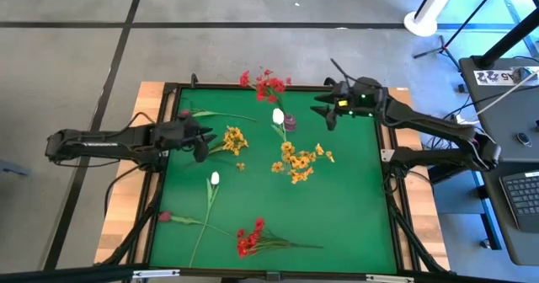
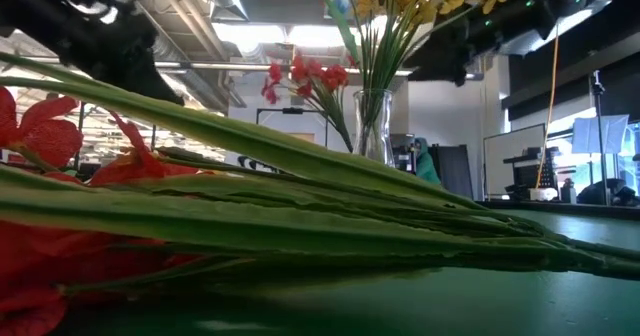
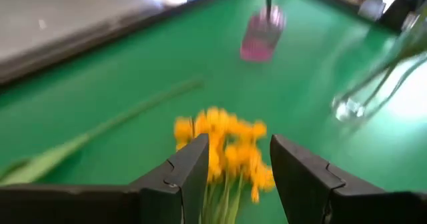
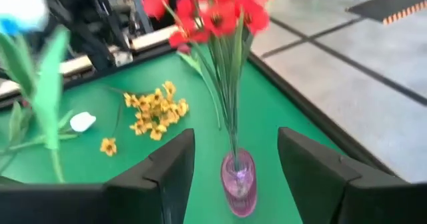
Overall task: Sort flowers into vase by color
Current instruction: Put the yellow flowers into the transparent vase
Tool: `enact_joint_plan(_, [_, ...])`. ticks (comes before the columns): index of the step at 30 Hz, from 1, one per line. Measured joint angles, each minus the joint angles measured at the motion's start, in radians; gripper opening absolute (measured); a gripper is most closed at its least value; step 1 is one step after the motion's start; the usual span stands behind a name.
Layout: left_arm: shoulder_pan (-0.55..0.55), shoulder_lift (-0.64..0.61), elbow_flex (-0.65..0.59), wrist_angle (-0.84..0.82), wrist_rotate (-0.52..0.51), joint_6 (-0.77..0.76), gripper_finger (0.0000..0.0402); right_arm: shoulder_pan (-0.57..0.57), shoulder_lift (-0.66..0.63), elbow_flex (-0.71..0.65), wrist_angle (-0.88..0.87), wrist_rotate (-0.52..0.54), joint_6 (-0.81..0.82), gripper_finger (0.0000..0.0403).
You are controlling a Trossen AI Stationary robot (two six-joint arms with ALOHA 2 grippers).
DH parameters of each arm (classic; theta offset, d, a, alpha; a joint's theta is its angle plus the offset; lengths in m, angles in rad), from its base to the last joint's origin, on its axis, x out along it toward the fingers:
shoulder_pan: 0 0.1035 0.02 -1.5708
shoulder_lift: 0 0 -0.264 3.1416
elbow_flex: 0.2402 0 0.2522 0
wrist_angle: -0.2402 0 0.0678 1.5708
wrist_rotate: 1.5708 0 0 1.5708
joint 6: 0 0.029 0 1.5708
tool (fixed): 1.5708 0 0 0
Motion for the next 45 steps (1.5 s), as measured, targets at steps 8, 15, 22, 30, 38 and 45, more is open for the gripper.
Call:
enact_joint_plan(8, [0.039,0.236,0.082,-0.076,0.216,0.028,0.0154,0.001,-0.057,0.000,-0.038,-0.003,0.002,0.0213])
enact_joint_plan(15, [0.056,0.413,0.150,-0.213,0.161,-0.019,0.0154,0.001,-0.056,0.000,-0.092,-0.032,-0.002,0.0213])
enact_joint_plan(22, [0.120,0.578,0.155,-0.232,0.236,-0.039,0.0154,0.061,-0.056,0.000,-0.021,-0.098,-0.007,0.0213])
enact_joint_plan(30, [0.151,0.729,0.161,-0.219,0.287,-0.048,0.0154,0.121,-0.056,0.000,-0.019,-0.056,-0.049,0.0213])
enact_joint_plan(38, [0.151,0.720,0.198,-0.243,0.196,-0.074,0.0097,0.118,-0.056,0.000,-0.019,-0.054,-0.051,0.0213])
enact_joint_plan(45, [0.141,0.710,0.370,-0.345,0.067,-0.082,0.0010,0.118,-0.056,0.000,-0.015,-0.053,-0.051,0.0213])
